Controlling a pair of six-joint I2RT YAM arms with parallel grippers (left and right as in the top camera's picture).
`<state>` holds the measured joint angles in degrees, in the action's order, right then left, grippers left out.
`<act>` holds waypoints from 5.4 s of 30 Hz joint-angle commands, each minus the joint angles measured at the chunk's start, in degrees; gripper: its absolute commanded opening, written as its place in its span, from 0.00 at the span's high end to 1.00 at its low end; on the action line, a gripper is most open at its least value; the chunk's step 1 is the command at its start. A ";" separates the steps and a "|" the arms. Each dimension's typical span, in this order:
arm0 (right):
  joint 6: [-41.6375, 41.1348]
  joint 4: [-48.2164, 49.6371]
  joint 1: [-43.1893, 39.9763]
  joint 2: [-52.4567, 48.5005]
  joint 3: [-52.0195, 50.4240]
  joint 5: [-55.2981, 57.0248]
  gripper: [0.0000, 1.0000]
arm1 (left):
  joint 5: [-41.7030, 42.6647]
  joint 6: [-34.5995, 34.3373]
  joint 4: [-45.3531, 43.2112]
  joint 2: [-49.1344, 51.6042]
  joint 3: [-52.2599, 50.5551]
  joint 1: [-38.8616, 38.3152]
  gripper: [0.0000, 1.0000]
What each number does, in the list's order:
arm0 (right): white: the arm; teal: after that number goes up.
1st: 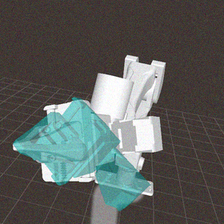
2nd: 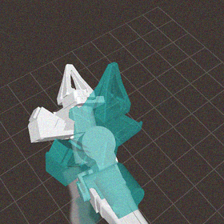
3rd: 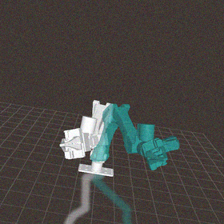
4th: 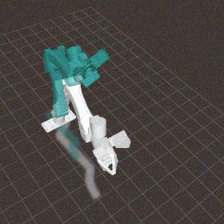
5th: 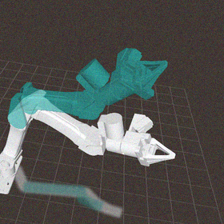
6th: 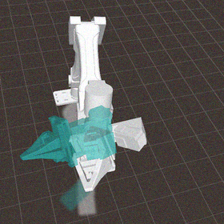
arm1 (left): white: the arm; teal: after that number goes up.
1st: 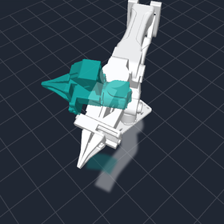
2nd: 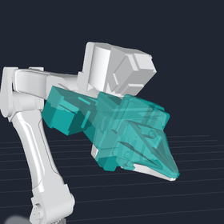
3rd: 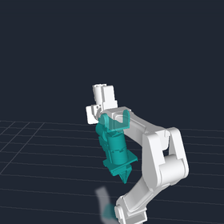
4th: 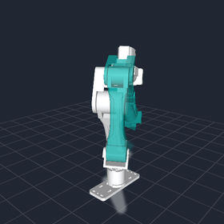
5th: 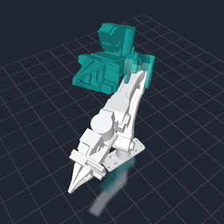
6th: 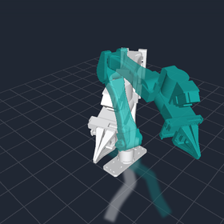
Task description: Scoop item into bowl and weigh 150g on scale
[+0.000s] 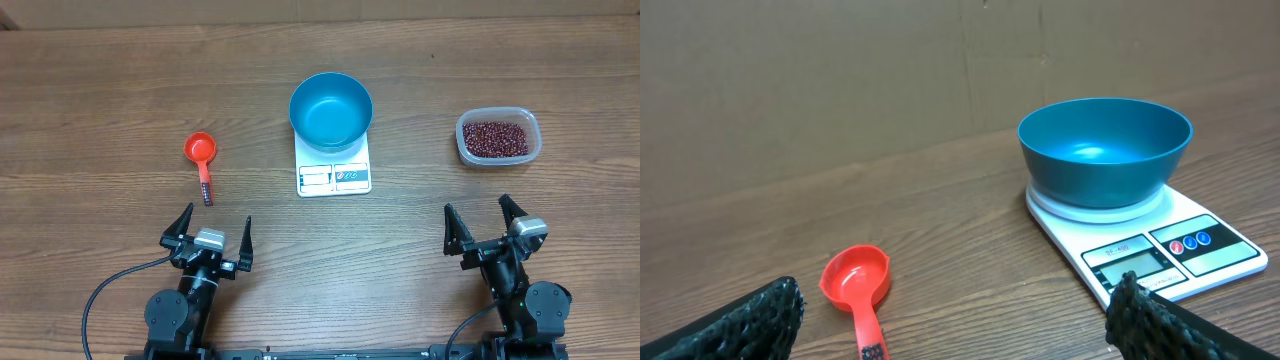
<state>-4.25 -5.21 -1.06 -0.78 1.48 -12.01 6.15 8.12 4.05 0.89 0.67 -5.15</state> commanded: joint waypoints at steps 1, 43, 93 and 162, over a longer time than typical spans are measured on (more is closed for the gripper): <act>0.02 0.22 0.37 0.61 -0.37 0.44 0.00 | -0.59 0.66 -0.02 -0.63 -0.39 0.31 0.00; 0.02 0.22 0.37 0.61 -0.37 0.44 0.00 | -0.59 0.66 -0.02 -0.63 -0.39 0.31 0.00; 0.02 0.22 0.35 0.61 -0.37 0.44 0.00 | -0.59 0.66 -0.02 -0.63 -0.39 0.31 0.00; 0.02 0.22 0.37 0.61 -0.37 0.44 0.00 | 1.33 -4.52 2.64 1.97 5.49 0.31 0.00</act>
<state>-4.27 -5.21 -1.06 -0.78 1.48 -11.99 6.66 4.82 6.04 1.63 2.63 -5.15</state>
